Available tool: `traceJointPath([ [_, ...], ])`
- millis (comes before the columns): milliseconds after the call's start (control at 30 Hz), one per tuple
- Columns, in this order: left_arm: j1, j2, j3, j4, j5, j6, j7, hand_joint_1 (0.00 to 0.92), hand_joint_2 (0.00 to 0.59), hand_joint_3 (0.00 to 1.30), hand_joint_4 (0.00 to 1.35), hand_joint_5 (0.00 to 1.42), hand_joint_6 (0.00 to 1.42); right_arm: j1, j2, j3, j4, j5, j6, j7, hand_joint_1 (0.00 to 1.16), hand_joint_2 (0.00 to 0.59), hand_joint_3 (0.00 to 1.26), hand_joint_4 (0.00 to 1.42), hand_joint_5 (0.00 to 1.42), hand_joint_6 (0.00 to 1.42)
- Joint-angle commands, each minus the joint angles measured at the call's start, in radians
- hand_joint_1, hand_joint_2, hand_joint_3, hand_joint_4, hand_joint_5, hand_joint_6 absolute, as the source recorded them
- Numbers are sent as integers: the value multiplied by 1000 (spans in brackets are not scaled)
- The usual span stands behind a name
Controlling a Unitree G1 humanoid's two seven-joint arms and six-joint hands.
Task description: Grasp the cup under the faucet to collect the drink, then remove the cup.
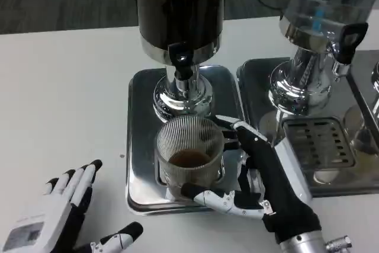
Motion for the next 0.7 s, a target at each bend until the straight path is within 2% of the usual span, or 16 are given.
traceJointPath([
  [33, 16, -5, -10, -8, 3, 17, 12, 0, 104, 0, 0, 0, 0, 8, 3, -2, -46, 25, -46, 5, 941, 173, 538, 645, 913, 1334],
  [233, 17, 2, -10, -11, 5, 20, 5, 0, 104, 0, 0, 0, 0, 33, -11, -2, -80, 27, -48, 26, 941, 173, 538, 645, 913, 1334],
  [700, 20, -1, -14, -7, 1, 26, 5, 0, 104, 0, 0, 0, 0, 36, -2, -17, -78, 40, -38, 40, 936, 181, 538, 645, 913, 1321],
])
